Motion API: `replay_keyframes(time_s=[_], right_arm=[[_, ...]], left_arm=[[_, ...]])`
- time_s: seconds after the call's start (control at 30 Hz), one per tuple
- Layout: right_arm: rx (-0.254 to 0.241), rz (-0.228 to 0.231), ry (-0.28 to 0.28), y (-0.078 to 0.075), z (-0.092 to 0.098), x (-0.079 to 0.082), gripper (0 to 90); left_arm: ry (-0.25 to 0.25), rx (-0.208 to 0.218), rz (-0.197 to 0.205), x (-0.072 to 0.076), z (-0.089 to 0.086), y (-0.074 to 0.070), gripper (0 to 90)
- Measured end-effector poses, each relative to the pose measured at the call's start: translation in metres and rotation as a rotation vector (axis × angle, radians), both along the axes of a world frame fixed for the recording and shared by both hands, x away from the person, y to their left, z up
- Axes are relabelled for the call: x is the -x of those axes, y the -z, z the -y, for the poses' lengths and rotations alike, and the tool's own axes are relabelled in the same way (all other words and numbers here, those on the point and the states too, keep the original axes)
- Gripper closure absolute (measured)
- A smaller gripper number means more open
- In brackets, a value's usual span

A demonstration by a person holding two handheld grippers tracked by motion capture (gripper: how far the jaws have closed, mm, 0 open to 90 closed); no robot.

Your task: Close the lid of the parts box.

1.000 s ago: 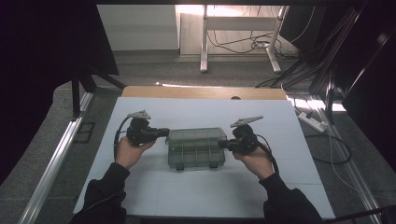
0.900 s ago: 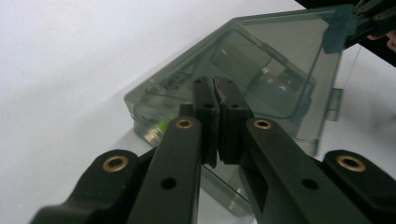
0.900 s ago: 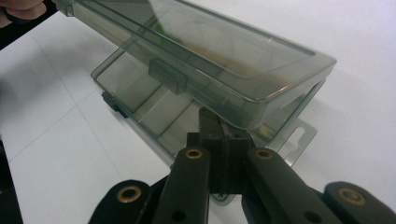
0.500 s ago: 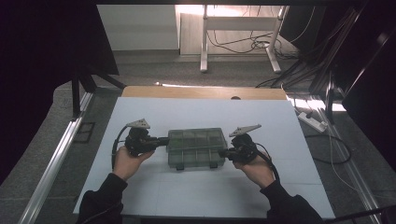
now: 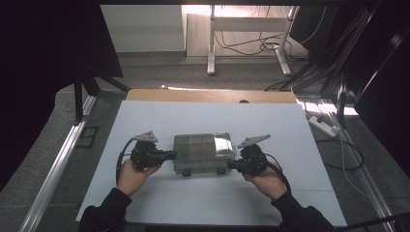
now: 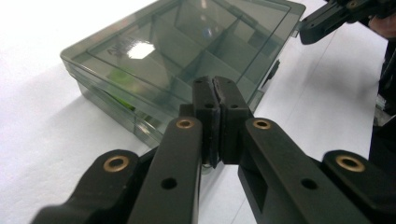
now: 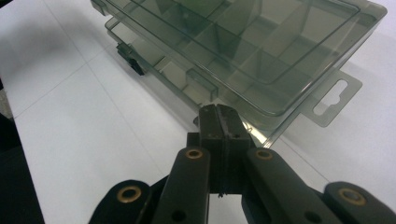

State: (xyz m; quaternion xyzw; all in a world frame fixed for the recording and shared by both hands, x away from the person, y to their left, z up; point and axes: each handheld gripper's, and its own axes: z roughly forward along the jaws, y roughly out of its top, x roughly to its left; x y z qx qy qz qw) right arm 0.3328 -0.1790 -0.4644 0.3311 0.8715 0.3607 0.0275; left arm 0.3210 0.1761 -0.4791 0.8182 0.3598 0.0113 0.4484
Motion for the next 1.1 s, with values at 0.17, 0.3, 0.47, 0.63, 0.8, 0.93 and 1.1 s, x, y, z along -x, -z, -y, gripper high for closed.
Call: replay_keyframes(time_s=[0.17, 0.3, 0.47, 0.63, 0.8, 0.93, 1.1], right_arm=[[-0.006, 0.008, -0.002, -0.002, 0.002, 0.002, 89.3], [-0.011, 0.031, 0.007, -0.004, 0.003, -0.002, 89.3], [0.001, 0.060, 0.025, -0.002, 0.003, -0.010, 89.3], [0.017, 0.056, 0.033, 0.005, 0.002, -0.017, 89.3], [0.029, 0.044, 0.022, 0.012, -0.001, -0.019, 89.3], [0.033, 0.049, 0.022, 0.013, -0.001, -0.019, 89.4], [0.034, 0.052, 0.029, 0.013, 0.000, -0.018, 89.4]], left_arm=[[0.013, -0.022, -0.011, 0.001, 0.004, 0.003, 87.3], [0.018, -0.042, -0.017, 0.003, 0.006, 0.006, 87.3], [0.015, -0.079, -0.027, 0.005, 0.010, 0.011, 87.3], [0.015, -0.098, -0.046, 0.008, 0.013, 0.016, 86.4], [0.022, -0.088, -0.067, 0.006, 0.012, 0.021, 87.0], [0.022, -0.080, -0.077, 0.007, 0.012, 0.021, 87.1], [0.044, -0.106, -0.085, 0.018, 0.016, 0.020, 87.1]])
